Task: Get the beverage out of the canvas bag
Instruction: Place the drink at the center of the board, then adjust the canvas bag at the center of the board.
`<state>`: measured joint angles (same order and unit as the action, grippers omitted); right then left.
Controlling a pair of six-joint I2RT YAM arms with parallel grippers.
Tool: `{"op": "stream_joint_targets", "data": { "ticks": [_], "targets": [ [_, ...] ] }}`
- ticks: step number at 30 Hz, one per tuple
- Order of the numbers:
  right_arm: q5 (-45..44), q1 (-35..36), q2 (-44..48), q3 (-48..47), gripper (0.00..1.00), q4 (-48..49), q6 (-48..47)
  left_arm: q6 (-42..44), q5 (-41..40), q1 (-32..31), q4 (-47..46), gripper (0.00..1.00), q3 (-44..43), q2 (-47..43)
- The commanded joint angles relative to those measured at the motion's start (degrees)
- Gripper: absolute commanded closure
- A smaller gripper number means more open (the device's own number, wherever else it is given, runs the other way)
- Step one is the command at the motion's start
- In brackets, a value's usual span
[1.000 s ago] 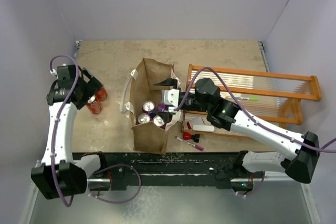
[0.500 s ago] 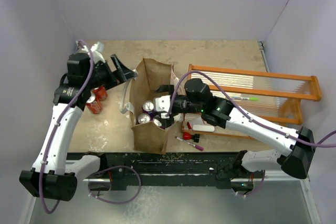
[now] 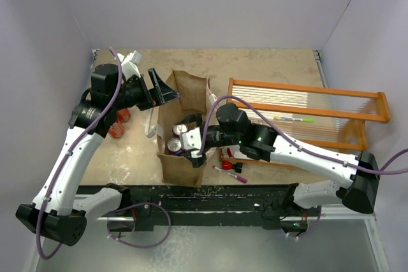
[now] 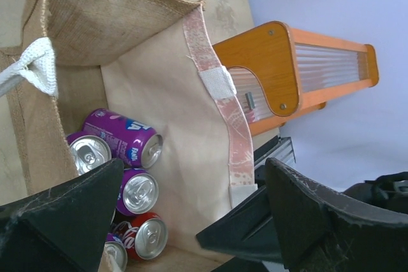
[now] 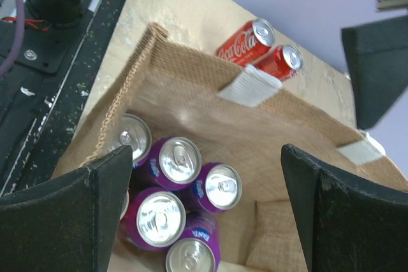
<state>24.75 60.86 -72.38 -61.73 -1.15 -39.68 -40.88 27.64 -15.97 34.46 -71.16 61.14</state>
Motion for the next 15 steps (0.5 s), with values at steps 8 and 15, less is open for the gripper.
{"op": "stream_joint_targets", "data": {
  "ticks": [8,15],
  "targets": [
    [-1.63,5.21,-0.32,10.50,0.00,8.51,3.28,-3.34,0.86,-3.73,2.67,0.07,-3.31,-1.03],
    [-6.49,5.62,1.19,13.20,0.00,13.64,5.02,-4.24,-3.96,-8.89,5.68,0.10,-3.08,-0.78]
  ]
}}
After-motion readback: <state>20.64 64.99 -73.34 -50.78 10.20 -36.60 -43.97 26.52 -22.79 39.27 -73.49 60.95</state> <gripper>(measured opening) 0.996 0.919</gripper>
